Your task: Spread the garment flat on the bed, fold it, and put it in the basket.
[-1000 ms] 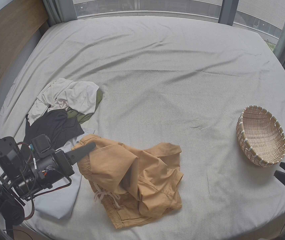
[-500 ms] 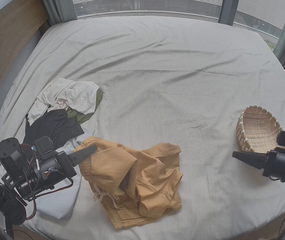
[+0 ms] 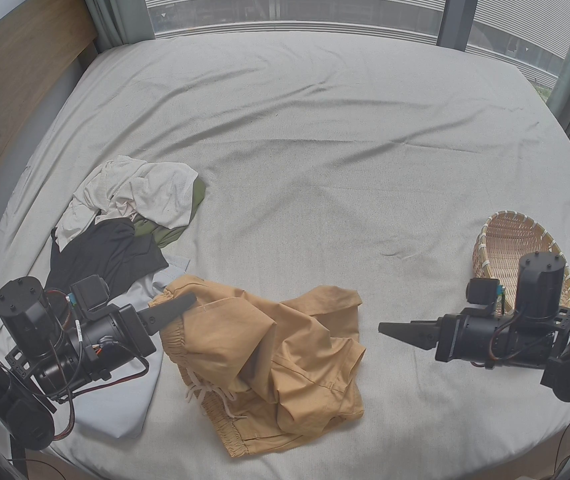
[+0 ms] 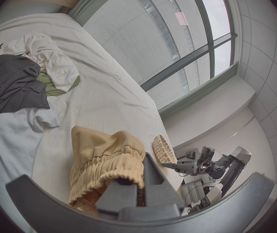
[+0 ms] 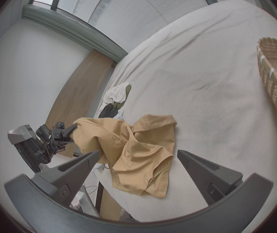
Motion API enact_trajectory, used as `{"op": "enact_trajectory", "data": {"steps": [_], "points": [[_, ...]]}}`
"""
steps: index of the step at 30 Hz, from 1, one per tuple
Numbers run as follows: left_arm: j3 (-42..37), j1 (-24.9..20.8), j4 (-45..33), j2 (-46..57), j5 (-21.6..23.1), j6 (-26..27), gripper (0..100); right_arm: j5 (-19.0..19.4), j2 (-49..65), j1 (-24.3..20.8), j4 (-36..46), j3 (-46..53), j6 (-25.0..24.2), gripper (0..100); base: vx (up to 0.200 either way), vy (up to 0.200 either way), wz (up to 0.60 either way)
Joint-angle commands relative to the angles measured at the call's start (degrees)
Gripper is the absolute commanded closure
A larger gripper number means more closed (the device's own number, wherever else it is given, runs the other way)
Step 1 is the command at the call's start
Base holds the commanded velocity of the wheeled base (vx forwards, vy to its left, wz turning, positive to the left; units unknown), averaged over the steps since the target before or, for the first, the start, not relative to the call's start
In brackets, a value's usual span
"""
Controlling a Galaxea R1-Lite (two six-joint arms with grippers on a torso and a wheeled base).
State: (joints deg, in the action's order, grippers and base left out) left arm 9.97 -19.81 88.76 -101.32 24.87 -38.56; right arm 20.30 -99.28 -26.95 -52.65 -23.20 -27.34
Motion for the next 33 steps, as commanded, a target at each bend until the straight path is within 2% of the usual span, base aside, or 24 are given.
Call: {"op": "enact_trajectory", "data": {"steps": [1, 18, 33], "points": [[0.0, -0.1, 0.0, -0.1, 0.0, 0.0, 100, 0.0, -5.5, -0.7, -0.1, -1.3, 0.0, 0, 0.000, 0.000, 0.00], [0.0, -0.1, 0.0, -0.1, 0.0, 0.8, 100, -0.2, -13.2, -5.7, -1.4, -3.4, 0.3, 0, 0.000, 0.000, 0.00], [-0.1, -0.1, 0.0, 0.0, 0.0, 0.9, 100, -0.3, -19.8, -7.2, -5.1, -5.4, 0.3, 0, 0.000, 0.000, 0.00]]}}
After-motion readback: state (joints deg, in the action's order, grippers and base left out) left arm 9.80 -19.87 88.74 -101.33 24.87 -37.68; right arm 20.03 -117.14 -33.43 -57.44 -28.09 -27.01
